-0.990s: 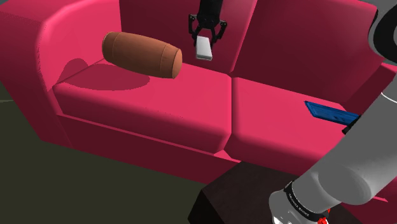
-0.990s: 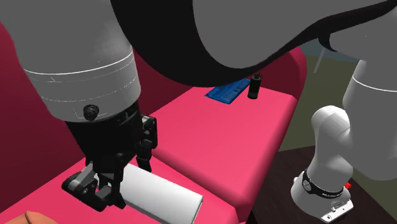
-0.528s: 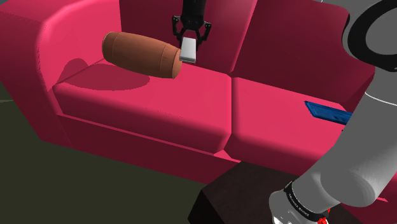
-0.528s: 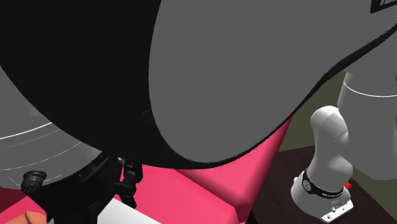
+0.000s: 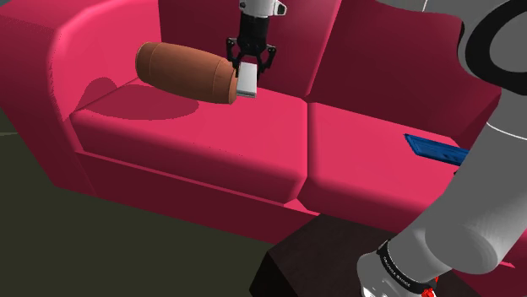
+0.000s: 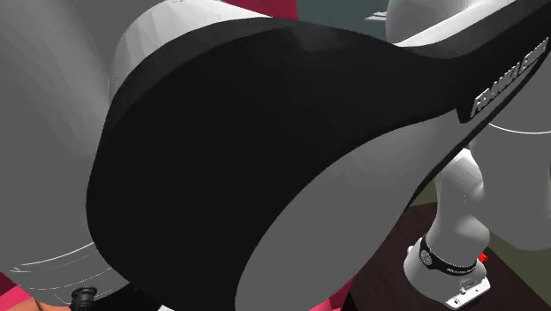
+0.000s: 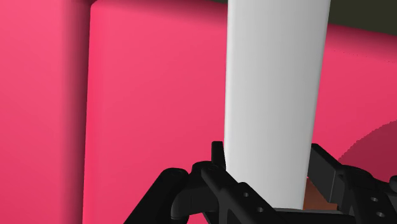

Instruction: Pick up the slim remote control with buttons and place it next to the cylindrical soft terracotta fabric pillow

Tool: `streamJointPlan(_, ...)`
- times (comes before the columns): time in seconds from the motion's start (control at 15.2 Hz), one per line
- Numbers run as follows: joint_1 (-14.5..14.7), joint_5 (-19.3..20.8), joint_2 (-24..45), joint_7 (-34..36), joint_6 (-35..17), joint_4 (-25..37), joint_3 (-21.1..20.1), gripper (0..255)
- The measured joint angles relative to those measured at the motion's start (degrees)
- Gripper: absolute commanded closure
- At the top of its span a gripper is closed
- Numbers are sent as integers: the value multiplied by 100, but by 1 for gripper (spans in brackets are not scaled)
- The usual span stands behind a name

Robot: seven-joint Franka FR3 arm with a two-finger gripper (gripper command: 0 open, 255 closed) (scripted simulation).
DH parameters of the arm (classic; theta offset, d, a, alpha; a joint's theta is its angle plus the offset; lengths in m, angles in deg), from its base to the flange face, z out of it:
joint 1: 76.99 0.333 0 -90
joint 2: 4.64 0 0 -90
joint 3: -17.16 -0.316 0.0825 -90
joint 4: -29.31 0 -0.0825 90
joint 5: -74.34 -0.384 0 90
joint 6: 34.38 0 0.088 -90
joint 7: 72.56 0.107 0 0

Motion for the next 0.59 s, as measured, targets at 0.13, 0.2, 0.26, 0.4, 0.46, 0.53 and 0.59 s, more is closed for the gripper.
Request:
streamJointPlan(0.13,-15,-6,-27,-7,-151,-176,5,255)
streamJointPlan(0.2,-16,-5,-29,0,-235,-262,6,255)
streamJointPlan(0.26,-13,-2,-21,10,-305,-325,5,255)
streamJointPlan(0.4,-23,-4,-39,12,-469,-509,9,255)
streamJointPlan(0.46,-20,-1,-33,25,-549,-581,7,255)
streamJointPlan(0.53,-25,1,-29,22,-632,-661,10,255)
streamJointPlan(0.59,-33,2,-29,17,-704,-732,15,255)
